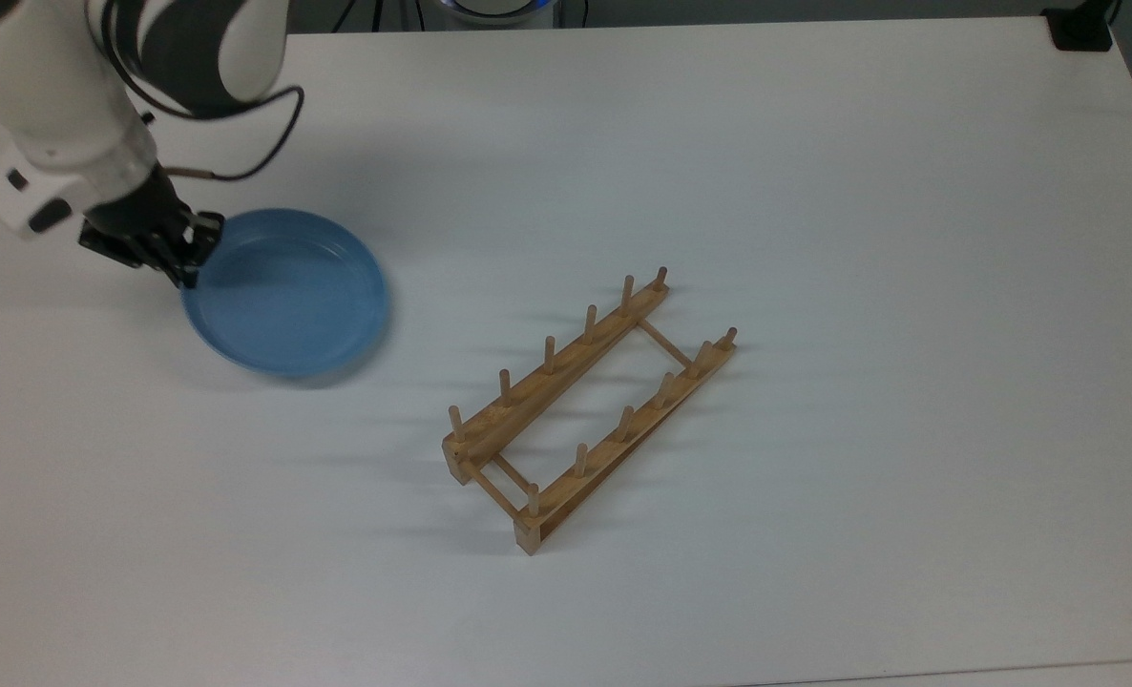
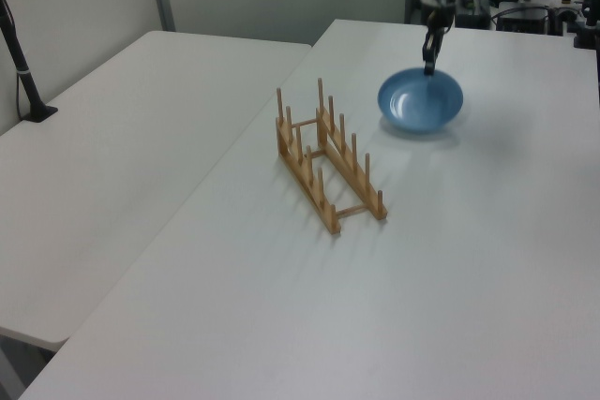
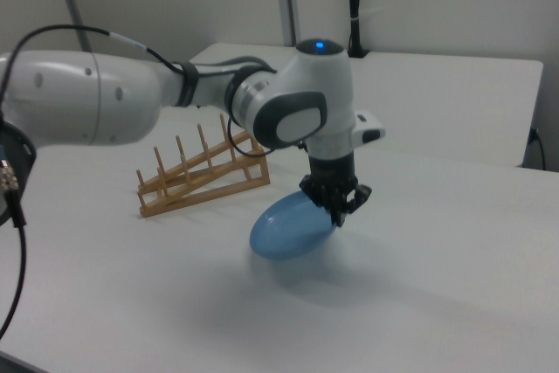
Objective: Place plate in plate rack
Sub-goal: 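Lift the blue plate by its rim and carry it toward the rack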
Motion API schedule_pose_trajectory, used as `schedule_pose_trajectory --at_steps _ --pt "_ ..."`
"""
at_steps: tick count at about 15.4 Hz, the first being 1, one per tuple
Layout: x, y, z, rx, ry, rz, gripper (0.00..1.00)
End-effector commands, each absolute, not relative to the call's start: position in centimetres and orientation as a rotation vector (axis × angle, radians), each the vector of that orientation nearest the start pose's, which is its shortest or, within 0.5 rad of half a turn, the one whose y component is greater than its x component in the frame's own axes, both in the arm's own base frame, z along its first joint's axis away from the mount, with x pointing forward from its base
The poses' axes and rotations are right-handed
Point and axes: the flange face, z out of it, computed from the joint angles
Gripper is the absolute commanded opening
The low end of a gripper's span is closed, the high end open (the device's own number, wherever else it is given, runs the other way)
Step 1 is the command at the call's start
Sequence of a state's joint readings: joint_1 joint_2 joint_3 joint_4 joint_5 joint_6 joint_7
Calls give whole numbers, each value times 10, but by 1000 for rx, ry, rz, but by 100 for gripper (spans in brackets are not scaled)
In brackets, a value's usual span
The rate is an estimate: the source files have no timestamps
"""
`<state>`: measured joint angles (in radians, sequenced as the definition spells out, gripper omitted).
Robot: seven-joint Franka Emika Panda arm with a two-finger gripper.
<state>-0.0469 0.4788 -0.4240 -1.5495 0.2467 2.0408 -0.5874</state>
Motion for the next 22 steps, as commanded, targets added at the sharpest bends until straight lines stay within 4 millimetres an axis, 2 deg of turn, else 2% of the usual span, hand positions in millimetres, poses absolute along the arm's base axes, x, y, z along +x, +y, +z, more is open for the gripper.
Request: schedule_pose_trajectory --at_steps 1,4,9,15,19,22 --pt "618 -259 466 -3121 -166 -250 0" --pt "618 -249 532 -3159 -191 -529 0" --pt "622 -207 588 -3126 -231 -781 0" --pt "642 -134 630 -3036 -159 -1126 0" --pt "638 -89 646 -2998 -230 -1166 0" --pt "632 -49 644 -3033 -291 -1161 0"
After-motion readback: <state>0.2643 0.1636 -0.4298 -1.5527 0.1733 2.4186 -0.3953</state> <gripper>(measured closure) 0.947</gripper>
